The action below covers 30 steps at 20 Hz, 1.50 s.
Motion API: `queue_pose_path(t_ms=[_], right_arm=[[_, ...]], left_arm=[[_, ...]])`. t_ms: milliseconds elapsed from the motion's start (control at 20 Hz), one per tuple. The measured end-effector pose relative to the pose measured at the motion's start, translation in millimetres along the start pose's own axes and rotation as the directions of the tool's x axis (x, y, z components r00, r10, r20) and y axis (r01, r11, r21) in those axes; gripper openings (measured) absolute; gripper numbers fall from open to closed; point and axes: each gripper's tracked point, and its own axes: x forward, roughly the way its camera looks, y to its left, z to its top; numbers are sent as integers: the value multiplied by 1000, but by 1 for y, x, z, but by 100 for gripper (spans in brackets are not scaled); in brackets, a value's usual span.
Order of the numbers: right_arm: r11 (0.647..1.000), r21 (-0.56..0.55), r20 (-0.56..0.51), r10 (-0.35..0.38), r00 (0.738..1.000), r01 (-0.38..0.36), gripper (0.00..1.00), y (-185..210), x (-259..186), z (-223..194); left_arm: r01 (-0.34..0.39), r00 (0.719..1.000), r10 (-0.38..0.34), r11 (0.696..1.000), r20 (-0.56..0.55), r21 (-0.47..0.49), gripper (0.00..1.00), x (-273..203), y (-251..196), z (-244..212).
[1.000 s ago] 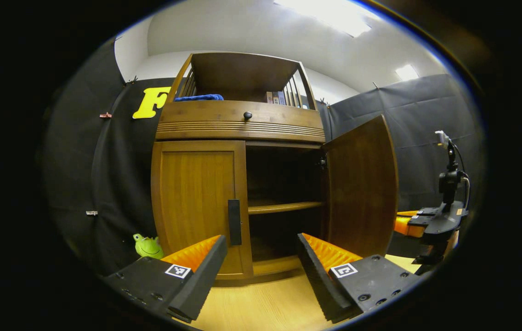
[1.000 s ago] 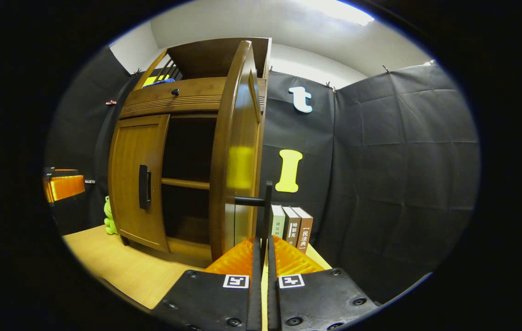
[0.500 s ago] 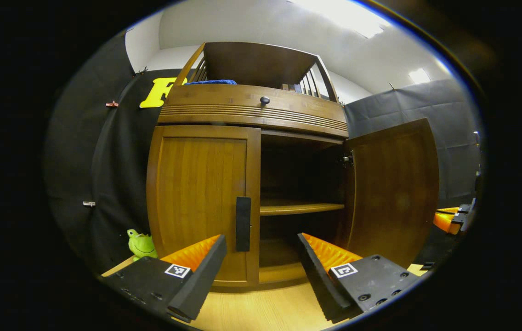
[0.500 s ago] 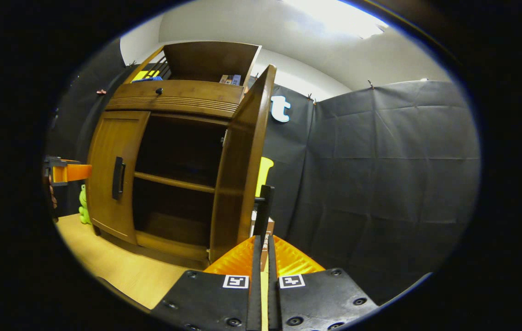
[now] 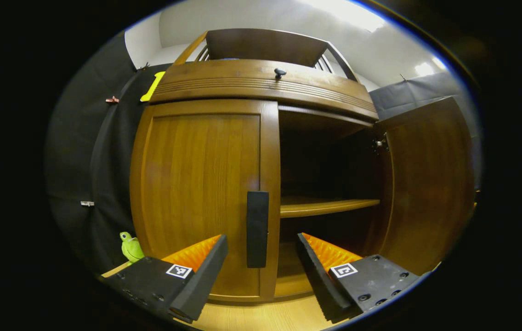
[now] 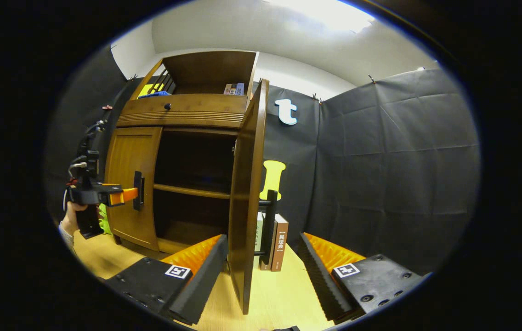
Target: Open the right door of the double-door shoe cabinet with the right hand, and open the left door with the left hand.
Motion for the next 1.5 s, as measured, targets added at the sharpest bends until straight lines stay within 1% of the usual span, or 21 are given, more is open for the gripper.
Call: queue_pose_path(t_ms=[50,100,150,250,400,450,500,550,650,800,900,950,1100,1300,1500], right_arm=[[1000,-6,4,0,1000,0,97,0,-1,1],[1000,-17,8,-4,1000,4,96,0,-1,2],[1000,-30,13,-7,1000,7,96,-1,-1,2],[999,-52,18,-16,1000,17,96,-2,0,2],[998,-54,2,-8,1000,8,96,0,3,-3],[999,-52,-8,-4,1000,4,96,1,5,-6],[999,-49,-19,0,1000,-1,96,2,7,-10],[999,-46,-27,3,1000,-4,97,2,8,-12],[999,-45,-38,2,999,-4,96,0,9,-15],[999,-49,-37,-19,999,17,96,-7,9,-17],[999,-43,-61,-29,998,27,96,-10,9,-24],[999,-36,-74,-29,997,26,96,-11,8,-26],[999,-32,-87,-34,996,31,95,-12,5,-28],[999,-36,-66,-29,997,27,95,-6,-1,-19],[999,-42,-45,2,999,-3,95,12,-3,-10]], left_arm=[[-12,1000,12,1000,-4,4,93,11,3,-3],[-16,1000,16,1000,-9,5,91,20,4,-8],[-15,1000,15,1000,-12,3,86,27,4,-10],[-19,1000,19,1000,0,4,83,34,5,-12],[-42,999,42,999,23,21,82,44,10,-10],[-45,999,45,999,25,16,82,47,11,-10],[-46,999,46,999,23,6,81,49,12,-11],[-43,999,43,999,17,-5,75,51,12,-12],[-33,999,34,999,12,-24,69,55,12,-14],[-18,1000,19,999,13,-45,66,60,10,-14],[2,1000,-1,998,16,-59,61,62,5,-13],[18,1000,-17,998,15,-63,54,62,0,-12],[7,1000,-7,1000,18,-26,37,62,1,-12],[44,999,-45,998,-9,-48,33,55,1,-13],[88,995,-90,995,-30,-53,32,32,1,-12]])
